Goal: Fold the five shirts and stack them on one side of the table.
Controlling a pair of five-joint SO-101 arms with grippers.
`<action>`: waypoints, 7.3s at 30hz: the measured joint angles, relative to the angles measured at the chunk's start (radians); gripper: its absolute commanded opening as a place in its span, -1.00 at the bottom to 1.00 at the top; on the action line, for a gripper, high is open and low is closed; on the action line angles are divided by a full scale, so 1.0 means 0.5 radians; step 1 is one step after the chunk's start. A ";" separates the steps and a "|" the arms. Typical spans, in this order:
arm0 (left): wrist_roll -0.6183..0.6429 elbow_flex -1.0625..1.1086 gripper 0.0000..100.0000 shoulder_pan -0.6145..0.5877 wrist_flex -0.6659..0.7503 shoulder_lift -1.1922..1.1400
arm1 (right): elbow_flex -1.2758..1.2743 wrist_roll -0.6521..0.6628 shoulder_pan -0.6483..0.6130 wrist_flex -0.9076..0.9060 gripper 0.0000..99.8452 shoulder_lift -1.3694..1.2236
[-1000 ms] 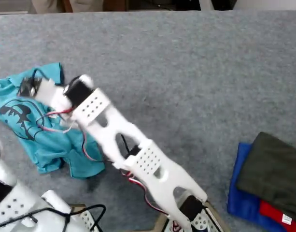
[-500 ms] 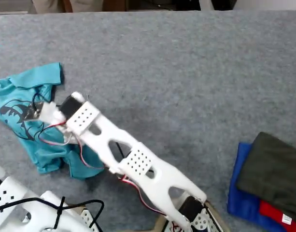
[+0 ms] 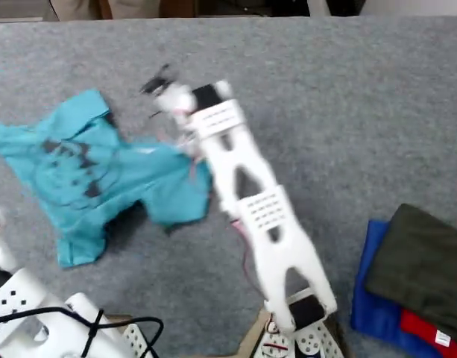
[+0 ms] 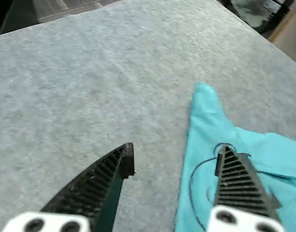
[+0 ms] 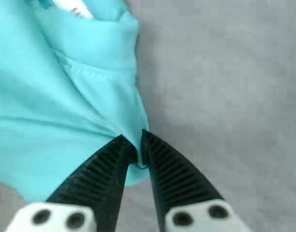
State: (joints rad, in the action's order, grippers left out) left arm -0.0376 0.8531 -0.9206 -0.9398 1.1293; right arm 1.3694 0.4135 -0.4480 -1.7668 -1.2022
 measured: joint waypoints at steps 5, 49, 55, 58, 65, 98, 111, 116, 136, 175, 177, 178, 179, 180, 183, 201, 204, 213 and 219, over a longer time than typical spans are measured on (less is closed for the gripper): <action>0.000 0.068 -0.44 0.307 0.000 -0.012 | -0.203 0.178 0.473 -0.003 -0.99 0.144; 0.522 -4.450 -0.48 1.145 -0.816 -4.695 | -0.727 0.516 1.402 -0.003 -0.99 0.586; 0.549 -4.502 -0.44 1.181 -0.859 -4.757 | -0.681 0.347 1.323 0.015 -0.99 0.586; 0.666 -4.591 -0.43 1.197 -0.887 -4.757 | -0.669 0.221 1.301 0.101 -0.99 0.586; 0.724 -4.618 -0.44 1.323 -0.911 -4.757 | -0.669 0.135 1.261 0.123 -0.99 0.586; 0.816 -4.318 -0.96 1.399 -0.503 -4.769 | -0.516 0.135 1.261 0.092 -0.99 0.586; 0.678 -4.723 -0.96 1.427 -1.418 -4.769 | -0.249 0.098 1.332 -0.009 -0.60 0.684; 0.491 -4.790 -0.96 1.427 -1.611 -4.763 | -0.344 0.083 1.347 -0.009 -0.59 0.985; 0.279 -2.995 -0.96 1.369 -1.528 -3.161 | -0.298 -0.608 0.647 0.921 -0.63 0.359; 0.374 -0.586 -0.96 1.191 0.258 -2.188 | -0.206 -1.731 0.442 1.135 -0.64 -0.052; 0.377 -0.586 -0.96 1.191 0.258 -2.188 | -0.206 -1.774 0.442 1.185 -0.64 -0.052; 0.377 -0.586 -0.96 1.191 0.258 -2.188 | -0.206 -1.789 0.442 1.197 -0.64 -0.052; 0.377 -0.586 -0.96 1.191 0.258 -2.188 | -0.206 -1.801 0.442 1.206 -0.64 -0.052; 0.377 -0.586 -0.96 1.191 0.258 -2.188 | -0.206 -1.811 0.442 1.212 -0.64 -0.052; 0.377 -0.586 -0.96 1.191 0.258 -2.200 | -0.206 -1.817 0.442 1.215 -0.64 -0.052; 0.377 -0.586 -0.96 1.191 0.313 -2.259 | -0.206 -1.823 0.328 1.264 -0.98 -0.052; 0.377 -0.586 -0.96 1.191 0.313 -2.259 | -0.206 -1.823 0.331 1.264 -0.99 -0.052; 0.377 -0.586 -0.96 1.191 0.313 -2.259 | -0.071 -1.823 0.371 1.114 -0.99 -0.052; 0.377 -0.586 -0.96 1.191 0.313 -2.259 | 0.356 -1.715 0.414 0.730 -0.99 -0.003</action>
State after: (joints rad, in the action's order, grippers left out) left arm 0.1511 0.5600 -0.3253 -0.7833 0.0000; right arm 1.5474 -0.4442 -0.2409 -1.4016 -1.2037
